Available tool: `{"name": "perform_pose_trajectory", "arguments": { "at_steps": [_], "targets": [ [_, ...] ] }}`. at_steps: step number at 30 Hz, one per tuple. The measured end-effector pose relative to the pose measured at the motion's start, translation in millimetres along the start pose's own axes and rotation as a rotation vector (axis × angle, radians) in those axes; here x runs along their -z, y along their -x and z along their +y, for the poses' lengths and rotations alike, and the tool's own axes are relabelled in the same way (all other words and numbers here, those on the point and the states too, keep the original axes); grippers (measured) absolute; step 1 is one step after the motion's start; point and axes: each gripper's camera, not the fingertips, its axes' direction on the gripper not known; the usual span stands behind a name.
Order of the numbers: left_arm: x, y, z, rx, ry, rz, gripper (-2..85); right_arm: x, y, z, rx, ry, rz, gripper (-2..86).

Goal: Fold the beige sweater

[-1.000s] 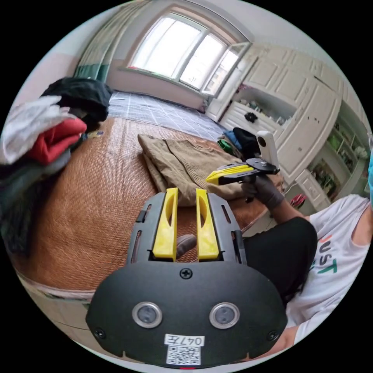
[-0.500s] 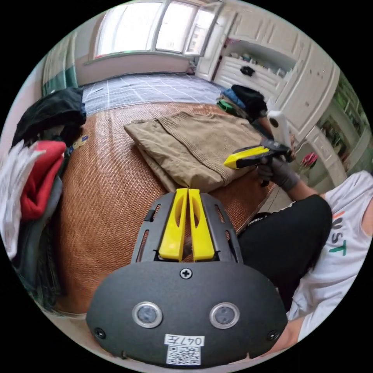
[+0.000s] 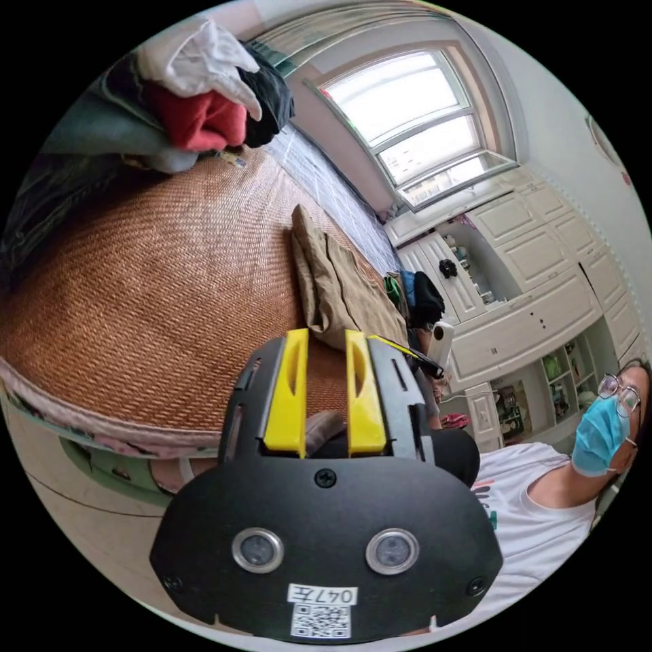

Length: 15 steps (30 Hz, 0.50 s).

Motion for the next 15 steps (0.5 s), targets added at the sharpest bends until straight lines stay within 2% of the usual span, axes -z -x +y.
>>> {"name": "perform_pose_trajectory", "arguments": {
  "at_steps": [2,7,12,15],
  "targets": [
    [-21.4,11.3,-9.2,0.04,-0.003,-0.017,14.9,1.6,0.3,4.5,0.0,-0.015,-0.01,-1.2],
    [-45.8,30.3,-38.2,0.085,-0.069,0.048,15.7,13.5,2.2,12.2,0.0,-0.049,-0.018,-1.2],
    [-65.1,57.5,-70.1,0.157,-0.119,0.164,13.4,20.7,18.8,-3.6,0.064,-0.034,0.031,-1.2],
    [-74.9,62.4,-80.9,0.165,-0.137,0.163,6.7,-6.0,18.2,-5.9,0.059,0.078,0.046,-1.2]
  ]
}}
